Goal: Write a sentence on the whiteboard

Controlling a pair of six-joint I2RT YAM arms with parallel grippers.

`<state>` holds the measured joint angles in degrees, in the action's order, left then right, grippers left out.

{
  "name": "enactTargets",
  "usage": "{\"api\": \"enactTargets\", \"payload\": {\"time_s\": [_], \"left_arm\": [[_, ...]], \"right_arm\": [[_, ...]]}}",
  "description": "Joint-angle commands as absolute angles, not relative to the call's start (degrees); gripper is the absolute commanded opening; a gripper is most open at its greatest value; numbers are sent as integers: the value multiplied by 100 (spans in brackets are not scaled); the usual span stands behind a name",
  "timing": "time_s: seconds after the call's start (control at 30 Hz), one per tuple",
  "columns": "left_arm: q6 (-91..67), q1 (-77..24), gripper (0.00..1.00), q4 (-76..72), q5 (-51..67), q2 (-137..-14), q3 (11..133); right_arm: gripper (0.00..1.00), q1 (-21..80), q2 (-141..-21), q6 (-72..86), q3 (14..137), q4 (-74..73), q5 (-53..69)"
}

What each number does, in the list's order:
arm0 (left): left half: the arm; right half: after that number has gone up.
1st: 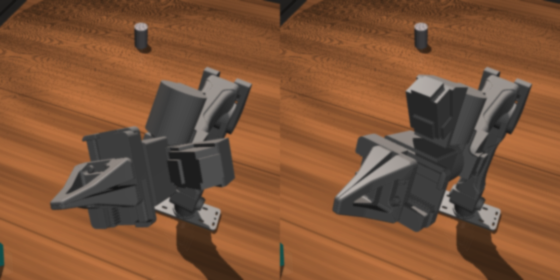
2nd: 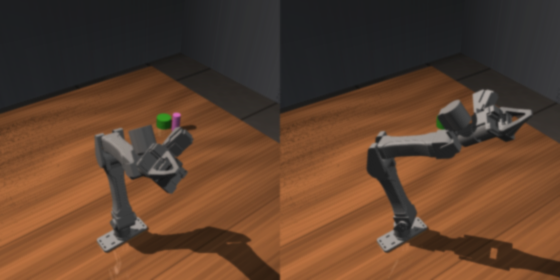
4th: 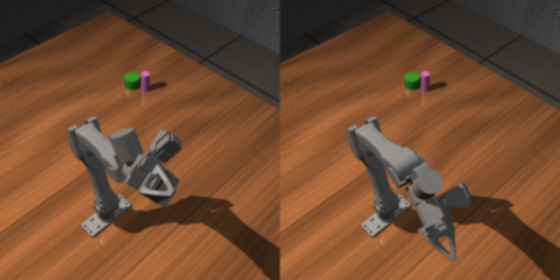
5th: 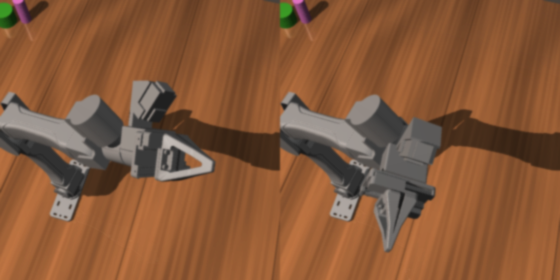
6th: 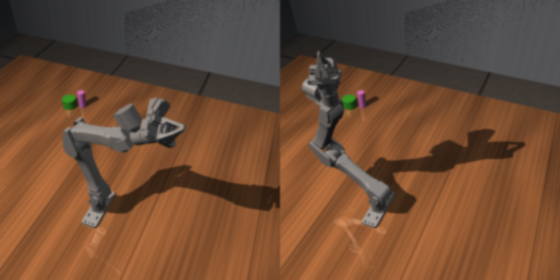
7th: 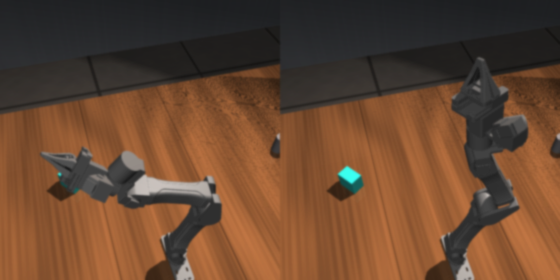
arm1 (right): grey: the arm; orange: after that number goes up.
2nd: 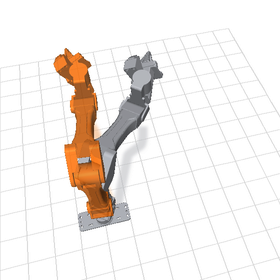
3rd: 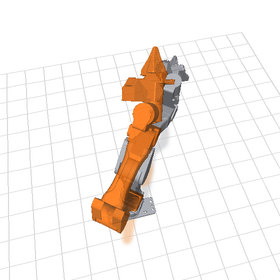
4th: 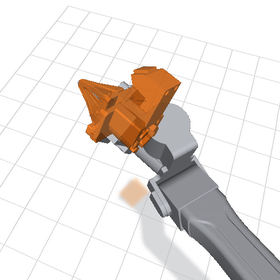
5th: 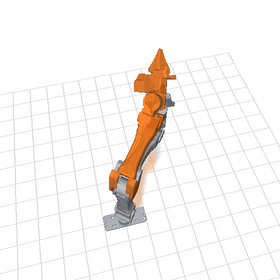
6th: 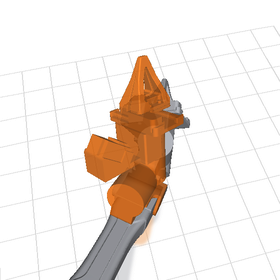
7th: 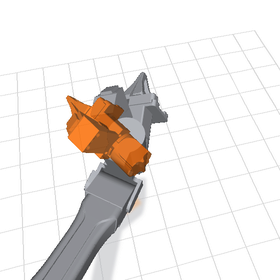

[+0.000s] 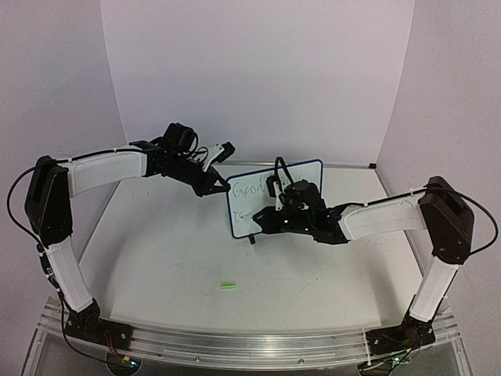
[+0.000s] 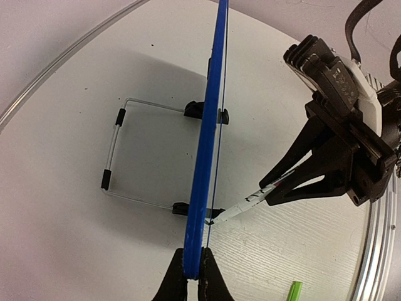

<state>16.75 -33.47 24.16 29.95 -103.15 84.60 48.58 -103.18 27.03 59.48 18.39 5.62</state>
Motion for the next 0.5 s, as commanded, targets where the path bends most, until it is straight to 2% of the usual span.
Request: {"api": "enactTargets", "payload": {"time_s": [0.0,0.47], "left_arm": [[1997,-3313,0,2540,2531,-10217,8372],[1995,-3313,0,2540,2518,-10204,8376]], "right_arm": [[0,4813,-10068,2626,6012,1891,87],[0,4814,-9850,2554,6073,1890,246]]}}
